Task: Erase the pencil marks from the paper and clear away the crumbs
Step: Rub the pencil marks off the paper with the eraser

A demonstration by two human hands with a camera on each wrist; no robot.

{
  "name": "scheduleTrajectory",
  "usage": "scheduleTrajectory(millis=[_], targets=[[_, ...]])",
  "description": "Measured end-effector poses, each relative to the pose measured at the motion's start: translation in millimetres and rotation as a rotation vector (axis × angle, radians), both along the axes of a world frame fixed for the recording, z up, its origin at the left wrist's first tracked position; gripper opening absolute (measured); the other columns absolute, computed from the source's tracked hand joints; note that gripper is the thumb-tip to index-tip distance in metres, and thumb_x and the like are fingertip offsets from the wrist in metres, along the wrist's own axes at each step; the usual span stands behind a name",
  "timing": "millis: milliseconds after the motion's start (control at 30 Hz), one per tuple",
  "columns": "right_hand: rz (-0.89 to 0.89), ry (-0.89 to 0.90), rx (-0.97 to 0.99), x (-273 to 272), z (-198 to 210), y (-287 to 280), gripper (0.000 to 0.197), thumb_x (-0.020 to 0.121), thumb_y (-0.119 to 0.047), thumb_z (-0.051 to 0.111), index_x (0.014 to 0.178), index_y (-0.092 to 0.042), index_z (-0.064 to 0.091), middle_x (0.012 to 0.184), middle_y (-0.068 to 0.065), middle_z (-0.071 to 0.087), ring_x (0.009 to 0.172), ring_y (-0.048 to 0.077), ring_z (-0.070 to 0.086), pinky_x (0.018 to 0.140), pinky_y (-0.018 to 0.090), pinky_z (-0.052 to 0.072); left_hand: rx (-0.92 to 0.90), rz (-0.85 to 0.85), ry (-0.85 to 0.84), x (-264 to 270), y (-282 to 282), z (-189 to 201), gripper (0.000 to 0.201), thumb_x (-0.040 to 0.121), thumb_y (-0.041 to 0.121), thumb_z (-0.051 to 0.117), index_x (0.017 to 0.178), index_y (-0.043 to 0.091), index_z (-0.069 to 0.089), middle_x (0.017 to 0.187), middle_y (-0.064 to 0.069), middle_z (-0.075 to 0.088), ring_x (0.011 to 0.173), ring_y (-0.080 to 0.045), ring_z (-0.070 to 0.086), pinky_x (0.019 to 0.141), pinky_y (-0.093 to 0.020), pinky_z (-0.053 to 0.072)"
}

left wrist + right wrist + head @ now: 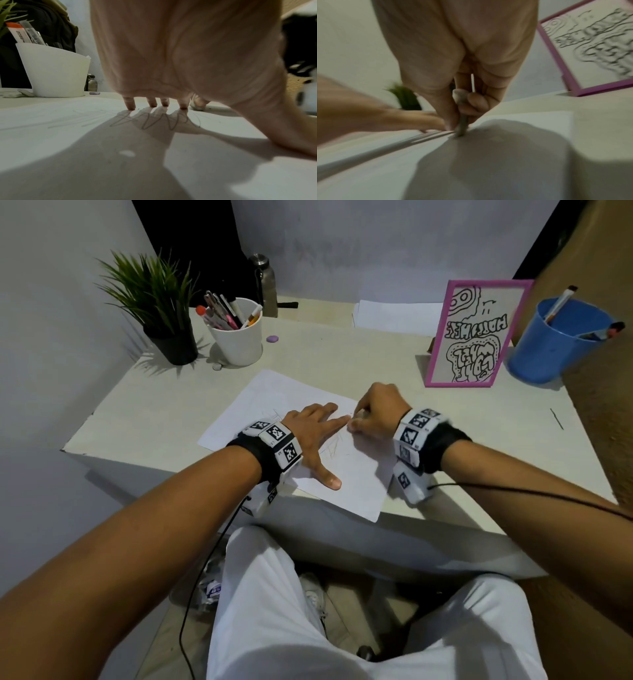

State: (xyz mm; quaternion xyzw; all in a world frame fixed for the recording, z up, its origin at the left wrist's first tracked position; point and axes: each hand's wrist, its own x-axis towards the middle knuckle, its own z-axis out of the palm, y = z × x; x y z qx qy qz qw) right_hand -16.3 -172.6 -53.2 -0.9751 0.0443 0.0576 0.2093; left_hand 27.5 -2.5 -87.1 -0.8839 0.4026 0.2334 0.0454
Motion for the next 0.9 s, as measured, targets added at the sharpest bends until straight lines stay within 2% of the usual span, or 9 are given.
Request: scheduleTrajectory(millis=[67, 133, 267, 367, 433, 500, 600, 733, 900], targets=[[0.144, 0.048, 0.010, -20, -5, 26, 0.016, 0.074, -0.018, 0.068, 0.079, -0.005, 0.077, 0.068, 0.009, 0.072, 0.064, 0.024, 0.067, 0.065, 0.032, 0.058, -0.022, 0.005, -0.001, 0, 1, -2, 0.136, 0.049, 0.081, 0.073, 0.153, 0.038, -0.003, 0.163, 0.001, -0.011, 0.150, -0.028, -0.006, 0.115, -0.058, 0.008], [0.282, 0.119, 0.052, -39, -4, 39, 0.015, 0.075, -0.019, 0.070, 0.080, -0.007, 0.075, 0.060, -0.001, 0.065, 0.059, 0.016, 0.061, 0.060, 0.024, 0.053, -0.048, 0.004, 0.000, 0, 2, -3, 0.134, 0.048, 0.079, 0.075, 0.153, 0.038, 0.002, 0.163, 0.001, -0.011, 0.150, -0.028, -0.006, 0.115, -0.057, 0.008], [0.013, 0.007, 0.002, 1, 2, 3, 0.022, 0.074, -0.026, 0.080, 0.084, -0.007, 0.080, 0.063, 0.002, 0.065, 0.058, 0.014, 0.056, 0.055, 0.020, 0.042, -0.029, 0.001, -0.004, -2, 0, 0, 0.136, 0.050, 0.082, 0.071, 0.152, 0.040, -0.009, 0.163, 0.001, -0.010, 0.149, -0.027, -0.005, 0.115, -0.058, 0.008], [0.142, 0.041, 0.020, -19, -7, 28, 0.017, 0.074, -0.019, 0.071, 0.078, -0.004, 0.077, 0.066, 0.007, 0.068, 0.060, 0.021, 0.061, 0.061, 0.028, 0.053, -0.046, 0.005, -0.004, -2, 1, -3, 0.137, 0.049, 0.081, 0.072, 0.153, 0.035, -0.005, 0.163, 0.001, -0.010, 0.149, -0.028, -0.005, 0.116, -0.057, 0.008], [0.262, 0.114, 0.056, -33, -7, 40, 0.016, 0.073, -0.020, 0.072, 0.075, -0.005, 0.075, 0.060, -0.001, 0.064, 0.054, 0.013, 0.058, 0.056, 0.023, 0.049, -0.065, 0.012, -0.016, -1, 2, -6, 0.141, 0.047, 0.081, 0.073, 0.154, 0.029, -0.003, 0.163, 0.002, -0.010, 0.150, -0.026, -0.004, 0.117, -0.055, 0.008], [0.167, 0.075, 0.012, -10, 0, 21, 0.021, 0.073, -0.025, 0.079, 0.078, -0.005, 0.077, 0.058, -0.002, 0.062, 0.050, 0.007, 0.051, 0.054, 0.021, 0.042, -0.056, 0.021, -0.019, 0, 4, -8, 0.146, 0.046, 0.085, 0.070, 0.155, 0.024, -0.007, 0.163, 0.004, -0.010, 0.150, -0.024, -0.004, 0.117, -0.053, 0.007], [0.027, -0.015, 0.005, 12, 2, 3, 0.021, 0.073, -0.022, 0.078, 0.082, -0.003, 0.080, 0.069, 0.011, 0.072, 0.059, 0.015, 0.058, 0.064, 0.027, 0.054, -0.049, 0.022, -0.028, -1, 4, -8, 0.149, 0.045, 0.088, 0.066, 0.155, 0.022, -0.011, 0.163, 0.004, -0.011, 0.150, -0.023, -0.004, 0.118, -0.051, 0.007], [0.326, 0.109, 0.052, -25, -3, 38, 0.021, 0.071, -0.024, 0.072, 0.077, -0.004, 0.076, 0.056, -0.001, 0.056, 0.050, 0.011, 0.048, 0.059, 0.023, 0.048, -0.119, -0.003, -0.017, 2, 6, -16, 0.148, 0.039, 0.091, 0.063, 0.154, 0.028, -0.007, 0.163, 0.003, -0.006, 0.150, -0.025, -0.001, 0.118, -0.054, 0.009], [0.017, -0.016, 0.036, 19, 4, 4, 0.021, 0.072, -0.023, 0.081, 0.084, -0.005, 0.080, 0.069, 0.006, 0.072, 0.056, 0.010, 0.055, 0.058, 0.020, 0.041, -0.034, 0.017, 0.003, 1, 6, -10, 0.149, 0.047, 0.088, 0.064, 0.153, 0.024, -0.018, 0.162, 0.005, -0.016, 0.150, -0.021, -0.011, 0.118, -0.051, 0.001]])
